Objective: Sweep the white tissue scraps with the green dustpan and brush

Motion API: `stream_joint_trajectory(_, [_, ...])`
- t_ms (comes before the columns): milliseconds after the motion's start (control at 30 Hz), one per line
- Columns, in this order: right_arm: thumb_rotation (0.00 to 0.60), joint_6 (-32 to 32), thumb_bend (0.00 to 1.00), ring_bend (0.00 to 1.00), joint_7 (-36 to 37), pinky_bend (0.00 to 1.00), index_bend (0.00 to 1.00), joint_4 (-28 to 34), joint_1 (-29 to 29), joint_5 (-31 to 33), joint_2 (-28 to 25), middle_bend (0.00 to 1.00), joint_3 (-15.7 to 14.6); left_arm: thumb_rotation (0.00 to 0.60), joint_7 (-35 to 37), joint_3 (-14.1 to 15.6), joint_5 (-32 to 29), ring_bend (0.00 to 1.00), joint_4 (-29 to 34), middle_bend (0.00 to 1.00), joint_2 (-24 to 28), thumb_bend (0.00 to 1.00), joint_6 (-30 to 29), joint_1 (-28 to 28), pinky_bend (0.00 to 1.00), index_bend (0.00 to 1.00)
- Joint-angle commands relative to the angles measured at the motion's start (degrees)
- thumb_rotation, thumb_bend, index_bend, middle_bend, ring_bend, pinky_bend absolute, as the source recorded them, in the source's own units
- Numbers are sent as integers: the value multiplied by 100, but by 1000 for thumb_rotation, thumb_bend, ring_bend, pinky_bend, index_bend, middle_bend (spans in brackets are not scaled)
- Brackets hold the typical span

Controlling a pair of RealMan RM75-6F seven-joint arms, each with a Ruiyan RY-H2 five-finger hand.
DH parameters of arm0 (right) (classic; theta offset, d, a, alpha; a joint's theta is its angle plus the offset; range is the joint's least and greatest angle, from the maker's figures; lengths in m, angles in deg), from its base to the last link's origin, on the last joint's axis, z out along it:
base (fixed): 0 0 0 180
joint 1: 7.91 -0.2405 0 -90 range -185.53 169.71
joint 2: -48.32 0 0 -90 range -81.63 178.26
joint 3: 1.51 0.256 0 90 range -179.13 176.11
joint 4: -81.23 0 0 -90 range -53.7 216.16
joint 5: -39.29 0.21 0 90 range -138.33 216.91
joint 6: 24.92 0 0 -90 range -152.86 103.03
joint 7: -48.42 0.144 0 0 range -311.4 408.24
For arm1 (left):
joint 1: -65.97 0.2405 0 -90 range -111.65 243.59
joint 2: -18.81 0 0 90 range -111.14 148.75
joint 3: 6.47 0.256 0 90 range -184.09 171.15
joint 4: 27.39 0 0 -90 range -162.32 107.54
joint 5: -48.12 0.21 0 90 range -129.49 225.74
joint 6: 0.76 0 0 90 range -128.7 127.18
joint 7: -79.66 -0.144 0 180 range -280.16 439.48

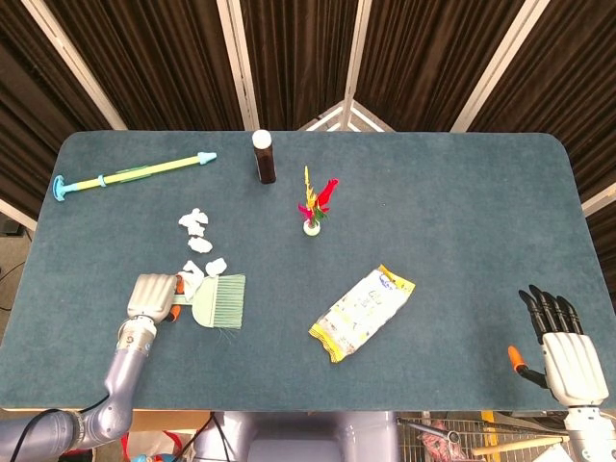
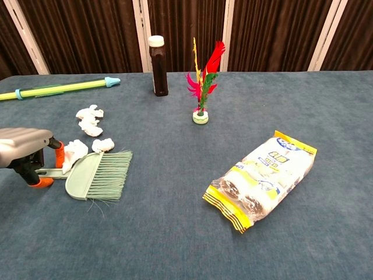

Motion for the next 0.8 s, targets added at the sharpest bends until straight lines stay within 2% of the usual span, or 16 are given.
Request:
stream_joint_trajectory(33, [600, -10, 375, 0, 1, 0, 0, -2, 7, -1, 3, 0, -2, 600, -2, 55, 47, 1000, -77, 1000, -98, 450, -53, -10, 1000, 521])
stream_joint_trajectory(133, [600, -33, 376, 0, -1, 0, 0, 6, 18, -15, 0, 0, -6, 600, 15, 101, 89, 1000, -146, 1000, -187, 501, -112, -1, 1000, 616])
stream_joint_trajectory(200, [600, -36, 376, 0, -4, 0, 0, 13, 19, -21, -3, 0, -9, 600, 32, 125, 122, 1000, -162, 1000, -213, 569, -146, 8, 1000, 675])
stream_joint_trajectory(367, [600, -43, 376, 0, -6, 0, 0, 14, 21, -9, 1, 0, 1, 600, 131, 144, 399, 1000, -31, 1000, -131, 663, -361, 51, 1000, 750])
stream_joint_trajectory(500, [600, -48, 376, 0, 14, 0, 0, 17, 27, 8, -4, 0, 6, 600, 164, 104, 686, 1000, 520, 1000, 190, 677, -685, 117, 1000, 771])
stream_joint_trajectory(600, [600, -43, 376, 0, 14, 0, 0, 16, 21, 2, -5, 0, 9, 600, 0, 71, 858, 1000, 1176, 1000, 609, 679, -971, 155, 1000, 776])
stream_joint_trajectory(800, [600, -51, 376, 0, -30, 0, 0, 39, 23, -45, 0, 0, -11, 600, -429, -76, 857, 1000, 2218, 1000, 1361, 681, -1224, 97, 1000, 781])
